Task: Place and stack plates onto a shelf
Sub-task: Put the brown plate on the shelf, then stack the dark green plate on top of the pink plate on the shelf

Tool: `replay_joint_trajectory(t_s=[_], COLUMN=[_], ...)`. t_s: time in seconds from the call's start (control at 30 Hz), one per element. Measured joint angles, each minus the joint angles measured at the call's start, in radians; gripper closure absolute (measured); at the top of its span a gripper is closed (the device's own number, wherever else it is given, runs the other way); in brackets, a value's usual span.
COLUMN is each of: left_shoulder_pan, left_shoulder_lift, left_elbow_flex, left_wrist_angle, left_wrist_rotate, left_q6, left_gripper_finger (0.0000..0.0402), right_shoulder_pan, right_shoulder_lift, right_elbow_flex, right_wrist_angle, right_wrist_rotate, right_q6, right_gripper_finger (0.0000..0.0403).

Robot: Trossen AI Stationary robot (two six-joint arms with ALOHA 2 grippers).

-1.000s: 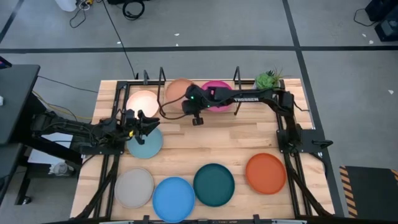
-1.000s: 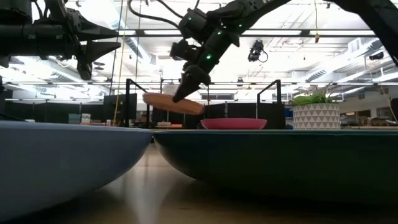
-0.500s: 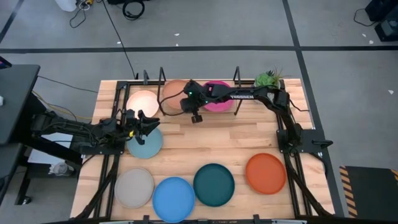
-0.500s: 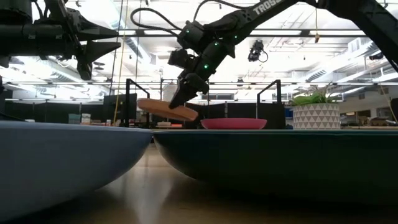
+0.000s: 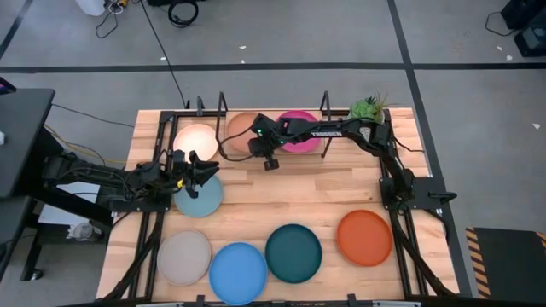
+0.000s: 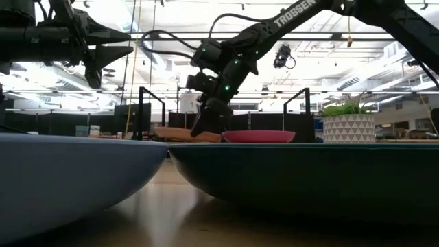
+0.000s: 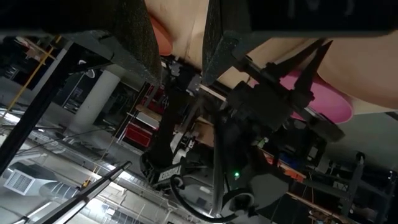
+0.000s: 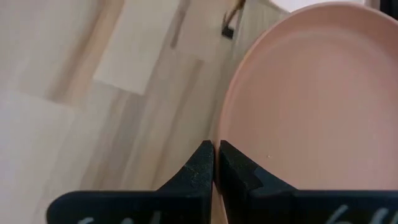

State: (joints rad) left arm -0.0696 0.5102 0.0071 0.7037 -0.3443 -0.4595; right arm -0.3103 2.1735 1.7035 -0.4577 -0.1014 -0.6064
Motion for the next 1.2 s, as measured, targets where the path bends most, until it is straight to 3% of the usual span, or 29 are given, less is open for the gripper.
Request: replay_joint_trajectory(t_s=[0.4,0.57,0.93,1.2], left_shoulder_pan=[0.000,0.000,0.000,0.000], left_shoulder_lift=[0.000,0.000,0.000,0.000], left_elbow_flex=[0.000,0.000,0.000,0.000], left_wrist_angle=[0.000,0.000,0.000,0.000], left_wrist_rotate=[0.000,0.000,0.000,0.000], left_q6=[0.000,0.000,0.000,0.000], left_gripper_finger=[0.0278,0.0278,0.0278,0.0278], right_shoulder_pan=[0.001,0.031,0.196,0.336], right_shoulder_lift=[0.000,-0.004,-0.008,-0.008], right_elbow_flex=[0.001,0.032,0.080,0.080], right_wrist_angle=[0.020,-0.005,-0.050,-0.279], right_wrist_rotate=[0.037,0.134,0.127,0.074], right_q6=[-0.005,-0.006,0.008,0.160], right_gripper_finger=[0.0342,0.0321,0.0307,0.0307])
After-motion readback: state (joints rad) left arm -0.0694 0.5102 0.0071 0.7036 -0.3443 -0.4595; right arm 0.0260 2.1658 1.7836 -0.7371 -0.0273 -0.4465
